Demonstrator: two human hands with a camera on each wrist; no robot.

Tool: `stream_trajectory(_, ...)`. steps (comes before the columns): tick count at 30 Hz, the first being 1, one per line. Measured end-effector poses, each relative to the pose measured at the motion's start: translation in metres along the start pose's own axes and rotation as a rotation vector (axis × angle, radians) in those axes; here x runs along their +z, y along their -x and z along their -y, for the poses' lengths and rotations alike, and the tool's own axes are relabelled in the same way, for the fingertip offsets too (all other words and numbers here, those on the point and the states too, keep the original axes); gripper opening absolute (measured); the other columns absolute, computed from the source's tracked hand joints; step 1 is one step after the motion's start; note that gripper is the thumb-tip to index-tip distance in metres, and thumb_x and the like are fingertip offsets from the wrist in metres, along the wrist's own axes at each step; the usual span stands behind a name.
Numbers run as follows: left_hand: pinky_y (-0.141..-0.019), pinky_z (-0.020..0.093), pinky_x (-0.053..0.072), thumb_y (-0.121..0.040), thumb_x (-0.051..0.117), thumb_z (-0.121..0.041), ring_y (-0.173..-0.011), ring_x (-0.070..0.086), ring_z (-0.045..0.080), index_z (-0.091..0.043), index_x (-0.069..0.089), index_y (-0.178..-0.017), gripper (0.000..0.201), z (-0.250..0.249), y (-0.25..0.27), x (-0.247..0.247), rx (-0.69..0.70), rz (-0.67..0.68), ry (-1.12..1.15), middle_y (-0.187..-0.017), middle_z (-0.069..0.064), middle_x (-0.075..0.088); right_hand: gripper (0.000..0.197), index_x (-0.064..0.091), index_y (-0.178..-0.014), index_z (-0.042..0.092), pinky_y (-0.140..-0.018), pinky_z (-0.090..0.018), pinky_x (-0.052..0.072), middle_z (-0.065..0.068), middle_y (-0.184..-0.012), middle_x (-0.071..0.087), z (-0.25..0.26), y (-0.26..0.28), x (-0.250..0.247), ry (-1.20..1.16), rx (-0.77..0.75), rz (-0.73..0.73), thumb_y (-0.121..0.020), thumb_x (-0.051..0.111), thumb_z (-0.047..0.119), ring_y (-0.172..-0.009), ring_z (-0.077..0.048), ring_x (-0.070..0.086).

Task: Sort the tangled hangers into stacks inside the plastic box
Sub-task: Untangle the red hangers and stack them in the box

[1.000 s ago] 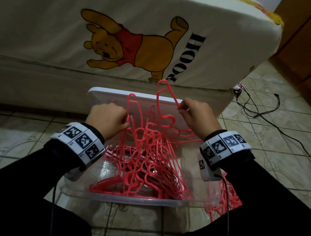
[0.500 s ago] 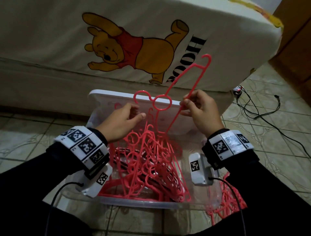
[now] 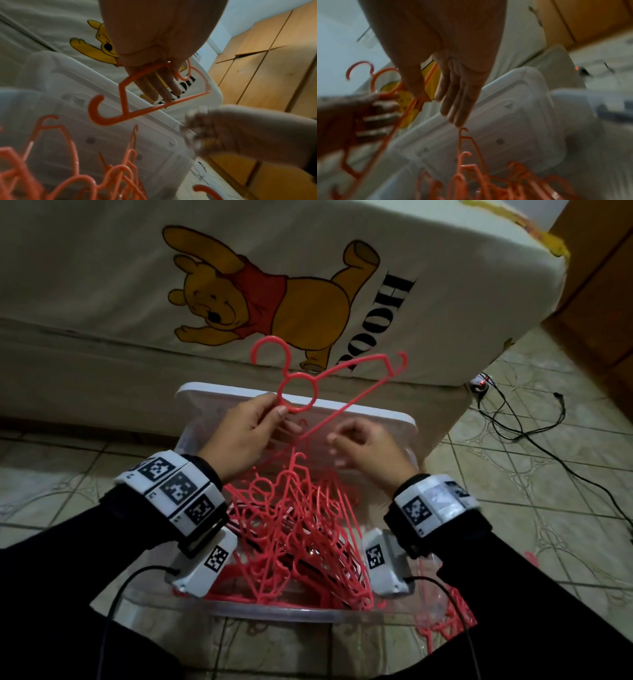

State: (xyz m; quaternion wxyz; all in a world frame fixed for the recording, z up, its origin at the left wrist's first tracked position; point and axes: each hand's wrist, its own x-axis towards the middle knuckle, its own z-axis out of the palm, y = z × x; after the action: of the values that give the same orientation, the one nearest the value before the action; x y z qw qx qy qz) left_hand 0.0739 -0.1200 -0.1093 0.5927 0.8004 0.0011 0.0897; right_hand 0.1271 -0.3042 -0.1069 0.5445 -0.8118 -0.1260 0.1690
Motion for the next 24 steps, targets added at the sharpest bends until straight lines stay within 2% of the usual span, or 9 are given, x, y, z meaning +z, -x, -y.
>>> stream_trajectory(3,-0.064,0.023,0.053,-0.101,0.039,-0.016,-0.069,0.067,0.007,-0.014,0.056,-0.113,0.021,0.005,-0.003,-0.01,-0.055,-0.046,-0.061,-0.08,0.002,0.068,0.031,0.061,-0.102,0.012,-0.083,-0.033,0.05,-0.005,-0.099,0.066,-0.021,0.005,0.008,0.677,-0.024,0.244,-0.084,0.068,0.035,-0.091,-0.018,0.061)
stream_trajectory(5,-0.065,0.025,0.051,-0.102,0.039,-0.018,-0.067,0.065,0.005,-0.016,0.056,-0.114,0.021,0.009,-0.003,-0.015,-0.073,-0.056,-0.102,-0.076,0.0,0.066,0.032,0.06,-0.101,0.017,-0.08,-0.032,0.05,-0.004,-0.102,0.067,-0.032,0.013,0.018,0.885,-0.019,0.361,-0.082,0.067,0.042,-0.094,-0.021,0.062)
stream_trajectory(8,-0.064,0.021,0.045,-0.101,0.04,-0.018,-0.07,0.063,0.004,-0.016,0.058,-0.111,0.02,0.013,-0.003,-0.021,-0.075,-0.101,-0.159,-0.076,-0.003,0.065,0.019,0.06,-0.092,0.018,-0.074,-0.033,0.047,-0.011,-0.1,0.066,-0.042,0.019,0.03,1.023,-0.073,0.391,-0.083,0.061,0.035,-0.093,-0.031,0.062)
stream_trajectory(12,-0.063,0.023,0.045,-0.101,0.041,-0.019,-0.071,0.062,0.005,-0.015,0.06,-0.106,0.02,0.013,-0.006,-0.03,-0.094,-0.168,-0.178,-0.075,-0.005,0.065,0.008,0.064,-0.084,0.014,-0.073,-0.032,0.052,-0.012,-0.09,0.068,-0.034,0.01,0.019,0.921,-0.089,0.258,-0.08,0.066,0.021,-0.084,-0.03,0.065)
stream_trajectory(15,-0.057,0.019,0.042,-0.101,0.041,-0.019,-0.065,0.059,0.001,-0.017,0.061,-0.102,0.02,0.013,-0.009,-0.037,-0.093,-0.226,-0.16,-0.07,-0.006,0.062,0.027,0.055,-0.069,0.017,-0.058,-0.025,0.051,-0.002,-0.069,0.065,-0.023,0.002,0.0,0.711,-0.019,0.108,-0.069,0.082,0.014,-0.06,-0.016,0.063)
stream_trajectory(17,-0.059,0.02,0.043,-0.101,0.042,-0.019,-0.065,0.058,0.003,-0.017,0.062,-0.103,0.02,0.014,-0.01,-0.041,-0.095,-0.25,-0.147,-0.07,-0.005,0.061,0.03,0.055,-0.068,0.017,-0.058,-0.027,0.054,-0.001,-0.062,0.062,-0.015,-0.001,-0.01,0.503,0.01,0.078,-0.067,0.083,0.005,-0.053,-0.013,0.059)
stream_trajectory(20,-0.061,0.021,0.043,-0.1,0.043,-0.019,-0.069,0.059,0.008,-0.016,0.063,-0.104,0.02,0.015,-0.01,-0.043,-0.089,-0.264,-0.167,-0.07,-0.003,0.059,0.017,0.062,-0.076,0.01,-0.064,-0.032,0.053,-0.014,-0.071,0.067,-0.007,-0.003,-0.017,0.313,-0.018,0.075,-0.076,0.073,-0.002,-0.056,-0.017,0.059)
stream_trajectory(23,-0.062,0.023,0.043,-0.1,0.043,-0.018,-0.07,0.06,0.012,-0.013,0.063,-0.103,0.021,0.017,-0.01,-0.044,-0.073,-0.258,-0.188,-0.069,-0.001,0.058,0.005,0.066,-0.083,0.009,-0.071,-0.034,0.054,-0.014,-0.079,0.07,-0.011,-0.003,-0.014,0.433,-0.093,0.014,-0.082,0.07,0.004,-0.07,-0.023,0.066)
stream_trajectory(24,-0.062,0.023,0.043,-0.1,0.043,-0.018,-0.069,0.061,0.011,-0.013,0.063,-0.102,0.021,0.018,-0.01,-0.043,-0.068,-0.254,-0.192,-0.068,-0.001,0.057,0.004,0.068,-0.085,0.009,-0.074,-0.03,0.052,-0.011,-0.082,0.071,-0.013,-0.002,-0.011,0.522,-0.122,0.004,-0.082,0.069,0.007,-0.076,-0.023,0.067)
